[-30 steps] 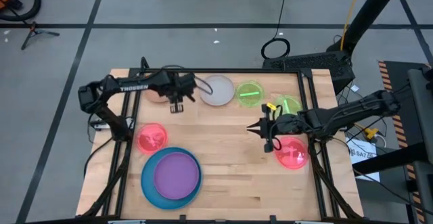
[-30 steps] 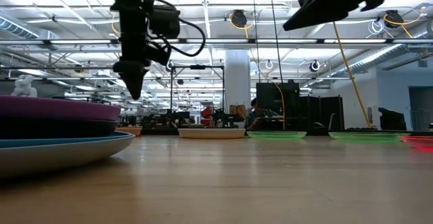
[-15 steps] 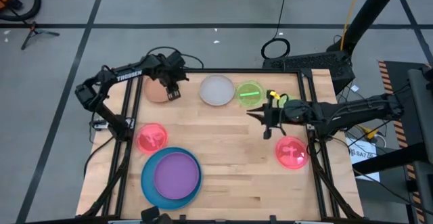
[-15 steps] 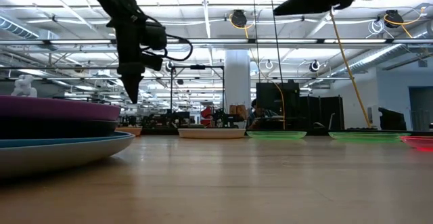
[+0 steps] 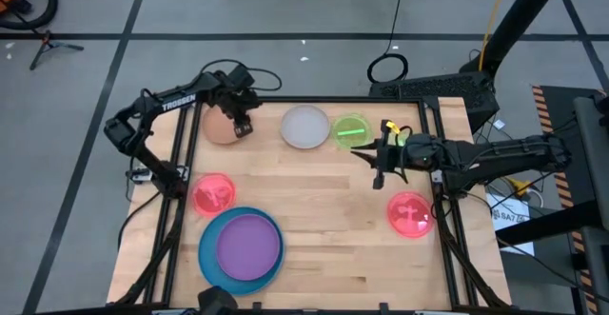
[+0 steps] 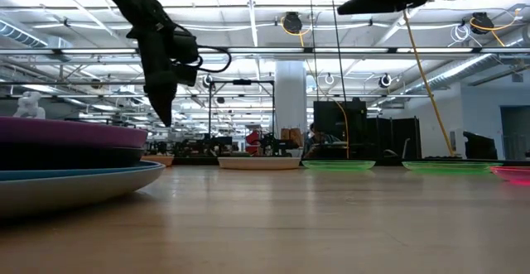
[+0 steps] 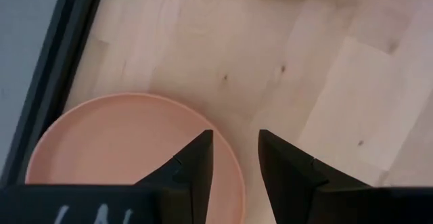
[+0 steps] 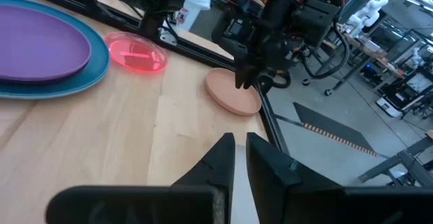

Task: Stack plastic plates
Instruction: Stack the brown plate on the purple plate

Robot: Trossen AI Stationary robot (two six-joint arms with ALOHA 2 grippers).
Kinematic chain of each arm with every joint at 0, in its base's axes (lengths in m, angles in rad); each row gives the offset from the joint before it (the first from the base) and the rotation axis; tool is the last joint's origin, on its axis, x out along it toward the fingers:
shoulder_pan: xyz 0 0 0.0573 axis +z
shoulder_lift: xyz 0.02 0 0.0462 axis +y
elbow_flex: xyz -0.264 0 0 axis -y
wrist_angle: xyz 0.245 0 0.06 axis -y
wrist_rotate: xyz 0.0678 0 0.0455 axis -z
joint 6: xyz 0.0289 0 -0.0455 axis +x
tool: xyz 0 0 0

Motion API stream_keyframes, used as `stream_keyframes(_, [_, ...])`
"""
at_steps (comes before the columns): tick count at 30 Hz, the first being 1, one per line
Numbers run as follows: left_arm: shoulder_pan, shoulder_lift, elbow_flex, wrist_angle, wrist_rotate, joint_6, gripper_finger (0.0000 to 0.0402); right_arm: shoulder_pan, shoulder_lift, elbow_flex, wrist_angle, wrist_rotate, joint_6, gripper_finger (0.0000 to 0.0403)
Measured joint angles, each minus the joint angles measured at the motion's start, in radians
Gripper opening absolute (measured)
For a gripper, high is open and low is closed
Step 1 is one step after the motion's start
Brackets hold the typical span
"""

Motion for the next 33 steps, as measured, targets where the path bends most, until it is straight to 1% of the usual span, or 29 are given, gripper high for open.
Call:
stream_keyframes(5, [-0.002,0.0,-0.088,0.062,-0.011,-0.159,0.0124,0.0,0.0,0.0,-0.022,0.0,0.012,0.0031])
stream_keyframes(9, [-0.011,0.001,-0.164,0.092,-0.097,-0.314,0.0124,0.0,0.0,0.0,-0.024,0.0,0.016,0.0031])
stream_keyframes(12, [-0.027,0.001,-0.196,0.106,-0.172,-0.386,0.0124,0.0,0.0,0.0,-0.024,0.0,0.016,0.0031])
stream_keyframes(15, [-0.043,0.001,-0.212,0.123,-0.217,-0.43,0.0124,0.0,0.0,0.0,-0.024,0.0,0.016,0.0031])
stream_keyframes(22, [-0.085,0.001,-0.224,0.138,-0.233,-0.505,0.0124,0.0,0.0,0.0,-0.024,0.0,0.016,0.0031])
stream_keyframes(28, [-0.11,0.005,-0.224,0.157,-0.247,-0.52,0.0124,0.0,0.0,0.0,-0.024,0.0,0.016,0.0031])
stream_keyframes(33, [-0.114,0.057,-0.224,0.194,-0.248,-0.526,0.0124,0.0,0.0,0.0,-0.024,0.0,0.016,0.0031])
